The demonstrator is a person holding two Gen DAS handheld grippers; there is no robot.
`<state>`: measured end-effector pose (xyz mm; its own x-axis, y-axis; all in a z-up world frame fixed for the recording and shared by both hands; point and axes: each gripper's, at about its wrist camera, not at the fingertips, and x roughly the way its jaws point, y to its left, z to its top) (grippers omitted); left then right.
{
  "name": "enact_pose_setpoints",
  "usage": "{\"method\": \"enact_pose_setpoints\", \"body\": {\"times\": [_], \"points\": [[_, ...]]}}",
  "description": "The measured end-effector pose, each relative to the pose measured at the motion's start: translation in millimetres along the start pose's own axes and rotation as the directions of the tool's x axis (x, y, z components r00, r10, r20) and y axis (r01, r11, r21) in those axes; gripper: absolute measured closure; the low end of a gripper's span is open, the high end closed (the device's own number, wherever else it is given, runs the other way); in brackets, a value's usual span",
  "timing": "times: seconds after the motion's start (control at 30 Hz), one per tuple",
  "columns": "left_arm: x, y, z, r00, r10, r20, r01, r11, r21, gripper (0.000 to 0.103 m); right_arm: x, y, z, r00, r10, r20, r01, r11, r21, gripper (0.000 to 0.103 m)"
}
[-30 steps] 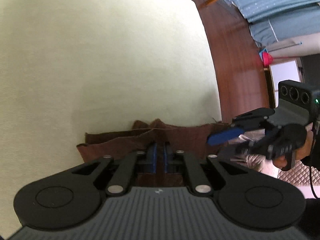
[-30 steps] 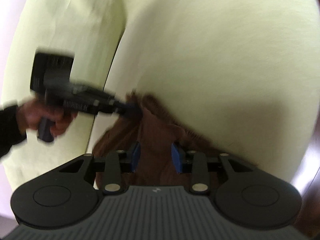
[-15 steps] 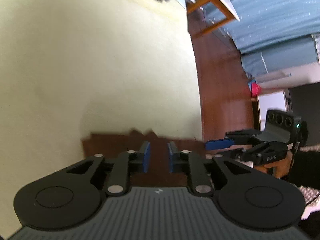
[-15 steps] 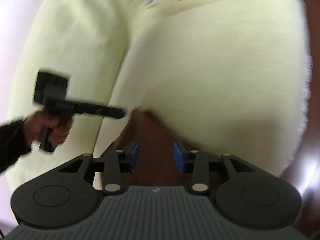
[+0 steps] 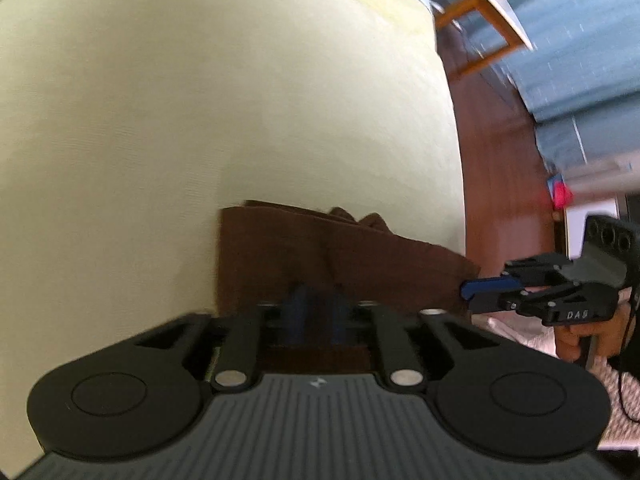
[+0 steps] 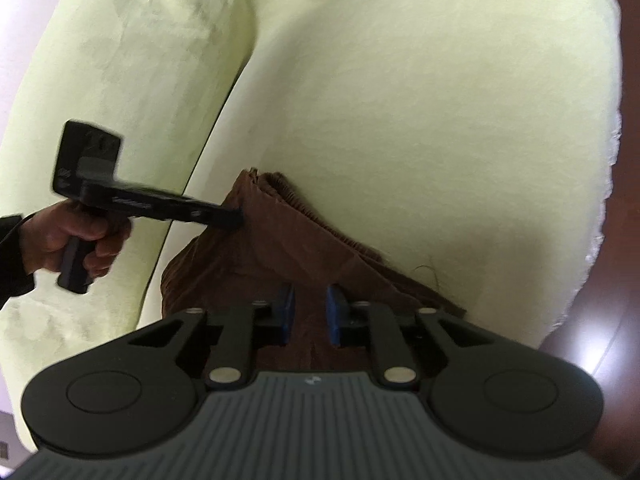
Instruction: Fold clothes
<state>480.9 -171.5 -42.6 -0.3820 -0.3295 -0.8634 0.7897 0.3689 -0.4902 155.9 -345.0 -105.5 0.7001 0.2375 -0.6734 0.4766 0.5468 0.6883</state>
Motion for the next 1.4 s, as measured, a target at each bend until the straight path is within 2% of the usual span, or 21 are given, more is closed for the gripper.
{"method": "enact_pose_setpoints", "body": {"times": [0.13,0.23,0.3,0.37,0.43,0.5,0.57,0.6,0.67,0.73,0.83,0.87,0.93,0.97,1.03,1.13,1.17,1.23,1.3,1.33,1.4], "points": [[-29.7,-3.7,-41.4,0.999,-0.039,0.036,0.04,0.999,-0.027,0.059,-1.3,14.4,-0.1,0.999,0.037,-0.015,-0.038,0.999,-0.014,0.071],[-27.4,-9.9,-72.4,0.995,-0.089,0.033,0.091,0.995,-0.047,0.059,9.0,32.8,-5.1,0.992,0.094,-0.085,-0.1,0.993,-0.068,0.071],[-21.3,-14.3,-90.5,0.996,-0.091,0.021,0.092,0.994,-0.056,0.059,23.4,46.8,-9.9,0.978,0.14,-0.155,-0.159,0.981,-0.113,0.071],[-17.9,-7.9,-101.0,0.998,-0.045,0.032,0.047,0.997,-0.063,0.06,34.6,55.9,-12.8,0.967,0.156,-0.2,-0.188,0.971,-0.15,0.071],[-14.2,7.1,-113.6,0.998,0.0,0.064,0.008,0.994,-0.109,0.07,49.4,61.7,-15.2,0.958,0.146,-0.247,-0.194,0.964,-0.183,0.071],[-11.5,20.6,-120.9,0.996,0.03,0.086,-0.017,0.988,-0.151,0.09,62.0,61.9,-16.6,0.956,0.091,-0.279,-0.154,0.965,-0.213,0.071],[-5.9,36.1,-129.7,0.992,0.051,0.114,-0.027,0.978,-0.207,0.09,68.5,59.4,-17.8,0.952,0.033,-0.303,-0.106,0.968,-0.229,0.071],[-8.6,39.8,-134.8,0.988,0.035,0.148,0.002,0.97,-0.243,0.09,67.2,58.0,-17.9,0.951,0.016,-0.308,-0.091,0.968,-0.233,0.071],[-13.1,42.3,-141.8,0.981,0.017,0.193,0.038,0.96,-0.279,0.079,57.1,62.2,-15.4,0.954,0.0,-0.299,-0.08,0.964,-0.253,0.071],[-26.3,37.6,-153.1,0.968,0.03,0.248,0.04,0.962,-0.271,0.06,47.5,66.9,-11.9,0.959,-0.012,-0.284,-0.07,0.959,-0.275,0.071],[-45.3,26.6,-175.1,0.941,0.074,0.33,0.027,0.956,-0.293,0.058,22.9,85.4,0.6,0.975,-0.068,-0.211,-0.012,0.934,-0.357,0.07],[-43.0,10.3,-174.8,0.931,0.101,0.351,0.007,0.956,-0.295,0.057,17.9,83.2,-1.5,0.976,-0.076,-0.203,-0.005,0.929,-0.369,0.07],[-45.1,0.4,-184.5,0.921,0.137,0.365,-0.019,0.951,-0.308,0.055,14.4,96.1,4.2,0.978,-0.117,-0.174,0.029,0.899,-0.438,0.07],[-53.4,-0.8,-191.9,0.919,0.161,0.361,-0.04,0.946,-0.322,0.055,12.3,107.8,6.7,0.975,-0.159,-0.153,0.057,0.852,-0.52,0.07],[-46.1,-13.5,-198.8,0.907,0.196,0.372,-0.062,0.937,-0.343,0.055,15.4,115.4,9.8,0.973,-0.177,-0.149,0.063,0.822,-0.566,0.07],[-29.8,-29.5,-210.5,0.869,0.251,0.426,-0.06,0.908,-0.414,0.054,25.5,123.3,15.0,0.964,-0.193,-0.184,0.033,0.771,-0.636,0.07],[-24.0,-33.8,-213.4,0.855,0.275,0.439,-0.061,0.895,-0.441,0.054,36.1,124.4,16.6,0.957,-0.193,-0.218,-0.015,0.716,-0.698,0.07],[-12.4,-38.4,-222.7,0.83,0.34,0.443,-0.095,0.868,-0.488,0.055,40.2,122.6,12.8,0.953,-0.19,-0.238,-0.052,0.667,-0.743,0.069],[6.6,-45.0,-226.6,0.799,0.418,0.432,-0.16,0.841,-0.517,0.054,53.6,115.0,11.9,0.95,-0.153,-0.273,-0.138,0.578,-0.804,0.069],[11.0,-46.1,-227.5,0.793,0.432,0.431,-0.168,0.833,-0.526,0.054,56.9,110.9,10.6,0.949,-0.141,-0.281,-0.162,0.545,-0.823,0.069],[34.1,-50.7,-236.4,0.754,0.477,0.452,-0.168,0.804,-0.57,0.054,63.4,102.8,7.9,0.948,-0.117,-0.297,-0.21,0.475,-0.855,0.069]]}}
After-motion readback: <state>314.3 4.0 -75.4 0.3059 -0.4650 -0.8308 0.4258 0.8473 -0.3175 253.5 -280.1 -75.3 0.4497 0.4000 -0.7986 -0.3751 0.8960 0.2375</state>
